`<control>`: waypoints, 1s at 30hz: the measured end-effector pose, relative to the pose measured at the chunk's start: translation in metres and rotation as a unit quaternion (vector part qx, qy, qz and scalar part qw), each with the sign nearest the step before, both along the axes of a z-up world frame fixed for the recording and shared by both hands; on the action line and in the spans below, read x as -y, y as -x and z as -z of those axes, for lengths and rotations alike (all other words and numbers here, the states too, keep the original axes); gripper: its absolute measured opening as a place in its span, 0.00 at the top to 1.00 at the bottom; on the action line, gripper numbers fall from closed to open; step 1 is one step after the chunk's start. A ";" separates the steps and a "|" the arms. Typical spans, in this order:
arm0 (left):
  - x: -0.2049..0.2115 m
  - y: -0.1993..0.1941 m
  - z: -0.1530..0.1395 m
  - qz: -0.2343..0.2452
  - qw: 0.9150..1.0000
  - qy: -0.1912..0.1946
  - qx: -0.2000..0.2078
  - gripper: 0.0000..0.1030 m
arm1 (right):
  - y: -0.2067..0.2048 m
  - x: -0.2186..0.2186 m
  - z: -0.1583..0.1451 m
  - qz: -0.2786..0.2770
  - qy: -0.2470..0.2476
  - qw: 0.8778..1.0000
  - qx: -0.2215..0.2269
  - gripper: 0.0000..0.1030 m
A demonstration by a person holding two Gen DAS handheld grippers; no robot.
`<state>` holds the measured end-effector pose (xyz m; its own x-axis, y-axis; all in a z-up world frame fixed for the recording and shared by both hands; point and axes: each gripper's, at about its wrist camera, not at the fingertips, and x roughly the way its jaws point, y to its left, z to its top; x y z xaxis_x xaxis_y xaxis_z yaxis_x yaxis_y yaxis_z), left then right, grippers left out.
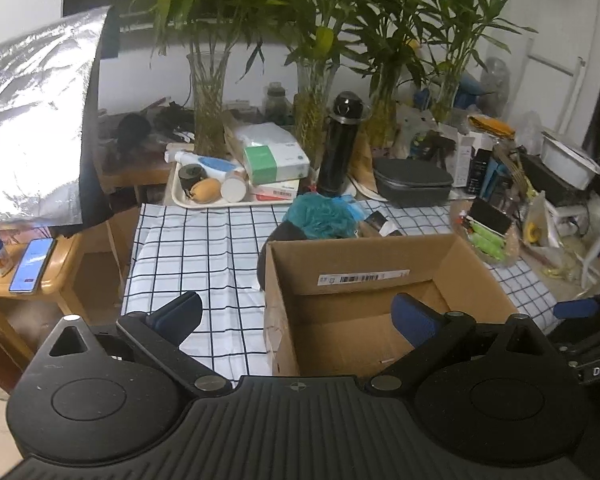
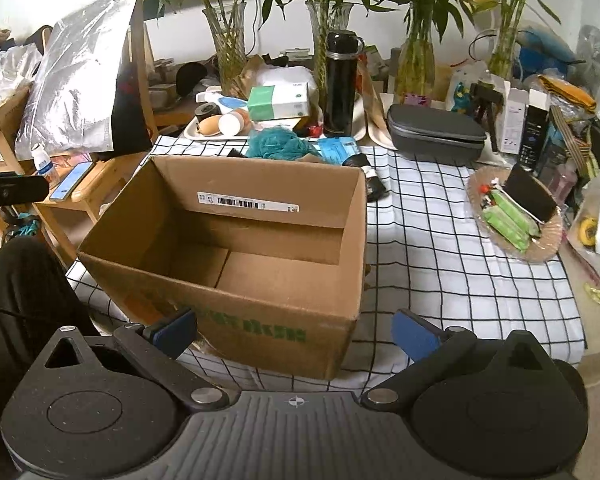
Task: Organize soft objects
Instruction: 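Move both tools toward the open cardboard box on the table, then reach left tool to the black foam sponge while right tool reaches the black bag roll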
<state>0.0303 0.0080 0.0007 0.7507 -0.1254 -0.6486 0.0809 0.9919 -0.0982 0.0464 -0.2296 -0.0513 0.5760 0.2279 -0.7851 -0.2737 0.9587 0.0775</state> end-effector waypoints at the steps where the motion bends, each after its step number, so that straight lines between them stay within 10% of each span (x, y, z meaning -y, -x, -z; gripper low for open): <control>1: -0.001 -0.003 0.002 -0.002 1.000 0.002 -0.004 0.00 | -0.003 0.000 0.001 -0.002 -0.002 1.000 0.001 0.00; 30: -0.023 -0.085 0.034 0.020 0.999 0.009 -0.030 0.00 | -0.082 0.047 0.021 0.041 -0.031 0.999 0.014 0.00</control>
<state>0.1157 0.0310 -0.0331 0.7044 -0.1666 -0.6900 0.1130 0.9860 -0.1226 0.1281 -0.2769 -0.0720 0.6160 0.2260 -0.7546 -0.1964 0.9718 0.1308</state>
